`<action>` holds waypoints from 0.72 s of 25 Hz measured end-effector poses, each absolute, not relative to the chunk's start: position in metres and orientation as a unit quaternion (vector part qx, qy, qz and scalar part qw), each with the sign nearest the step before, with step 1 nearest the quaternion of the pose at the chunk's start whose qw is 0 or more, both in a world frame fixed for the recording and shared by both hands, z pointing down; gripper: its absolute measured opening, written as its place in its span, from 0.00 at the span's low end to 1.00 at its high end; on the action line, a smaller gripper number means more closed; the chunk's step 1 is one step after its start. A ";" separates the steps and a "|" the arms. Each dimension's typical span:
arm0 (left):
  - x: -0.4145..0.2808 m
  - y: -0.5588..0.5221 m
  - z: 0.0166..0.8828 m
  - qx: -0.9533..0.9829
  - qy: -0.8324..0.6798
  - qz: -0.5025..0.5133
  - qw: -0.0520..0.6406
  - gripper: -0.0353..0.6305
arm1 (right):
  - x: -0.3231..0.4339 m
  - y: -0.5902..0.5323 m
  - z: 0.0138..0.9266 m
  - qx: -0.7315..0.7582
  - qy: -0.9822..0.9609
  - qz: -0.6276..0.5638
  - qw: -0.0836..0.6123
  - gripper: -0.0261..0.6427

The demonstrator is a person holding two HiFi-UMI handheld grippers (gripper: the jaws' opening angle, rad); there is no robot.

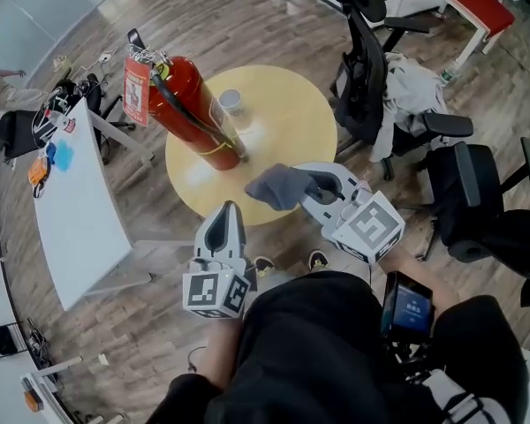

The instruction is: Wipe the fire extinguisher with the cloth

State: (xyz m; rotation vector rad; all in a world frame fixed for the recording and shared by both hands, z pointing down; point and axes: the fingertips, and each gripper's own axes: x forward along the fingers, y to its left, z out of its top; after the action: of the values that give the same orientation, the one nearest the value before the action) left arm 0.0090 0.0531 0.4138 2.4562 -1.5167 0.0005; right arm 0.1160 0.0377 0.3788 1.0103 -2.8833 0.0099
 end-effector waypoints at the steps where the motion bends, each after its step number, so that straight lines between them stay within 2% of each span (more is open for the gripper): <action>1: 0.016 0.057 0.414 0.844 -0.522 0.000 0.124 0.09 | 0.121 0.040 0.380 0.331 -0.942 0.004 0.045 0.13; 7: 0.045 0.074 0.409 0.839 -0.531 -0.007 0.117 0.09 | 0.146 0.051 0.378 0.333 -0.942 -0.010 0.043 0.13; 18: 0.048 0.082 0.405 0.827 -0.551 -0.006 0.116 0.09 | 0.154 0.054 0.381 0.322 -0.946 -0.001 0.041 0.13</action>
State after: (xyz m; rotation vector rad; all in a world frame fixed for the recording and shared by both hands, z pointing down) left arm 0.0477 0.0824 0.4055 2.4209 -1.6125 -0.0178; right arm 0.1536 0.0545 0.3813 0.9873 -2.8959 -0.0028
